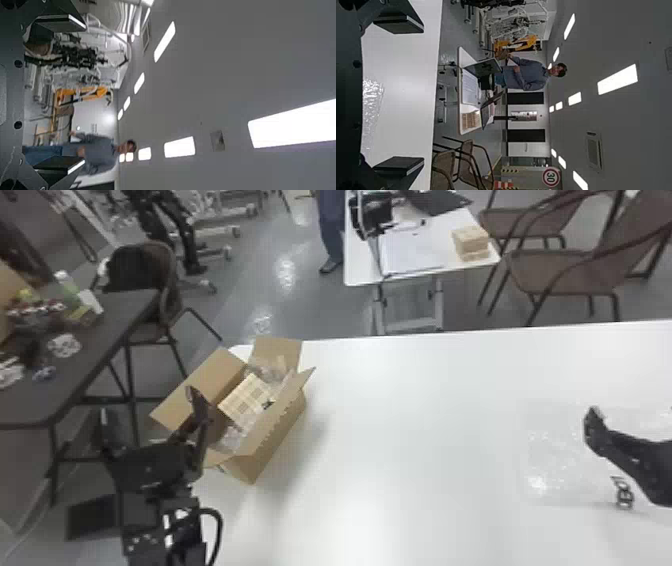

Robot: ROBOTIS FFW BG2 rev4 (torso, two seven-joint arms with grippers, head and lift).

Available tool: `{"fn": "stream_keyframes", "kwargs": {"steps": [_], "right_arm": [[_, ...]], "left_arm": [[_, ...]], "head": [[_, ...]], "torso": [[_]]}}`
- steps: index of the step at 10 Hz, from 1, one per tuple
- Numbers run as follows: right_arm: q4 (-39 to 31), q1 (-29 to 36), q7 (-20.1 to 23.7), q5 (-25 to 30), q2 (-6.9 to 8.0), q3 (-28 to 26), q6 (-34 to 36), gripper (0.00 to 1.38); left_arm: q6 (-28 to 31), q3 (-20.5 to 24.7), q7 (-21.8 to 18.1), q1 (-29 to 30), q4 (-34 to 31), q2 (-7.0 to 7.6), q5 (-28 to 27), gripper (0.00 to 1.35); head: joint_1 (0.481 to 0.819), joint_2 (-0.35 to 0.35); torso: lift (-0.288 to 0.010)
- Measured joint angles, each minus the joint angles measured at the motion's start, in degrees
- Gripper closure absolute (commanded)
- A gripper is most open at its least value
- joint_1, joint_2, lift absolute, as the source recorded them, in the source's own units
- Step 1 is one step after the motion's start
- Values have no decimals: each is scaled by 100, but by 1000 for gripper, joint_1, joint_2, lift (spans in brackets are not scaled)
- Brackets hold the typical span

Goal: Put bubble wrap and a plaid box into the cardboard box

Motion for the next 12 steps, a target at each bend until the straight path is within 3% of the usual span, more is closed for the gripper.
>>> {"fn": "stream_keyframes", "kwargs": {"steps": [1,2,5,7,12], "right_arm": [[-87,63,-21,62,39,11,4,128],[-175,155,-142,160,97,33,39,128],[-455,610,-604,484,300,102,124,128],[-646,855,-749,854,321,105,238,128],[-1060,1885,-1008,801,296,147,452,128]], "left_arm": [[377,-37,-583,1,-121,0,-68,128],[781,-152,-835,50,-202,0,-92,128],[1496,-541,-794,433,-272,0,-106,122],[1703,-512,-625,742,-283,0,-75,124],[1773,-458,-668,1571,-486,0,-97,130]], "head": [[695,200],[695,173],[695,134],[695,145],[695,165]], "torso": [[-103],[-103],[-103],[-103],[-103]]}}
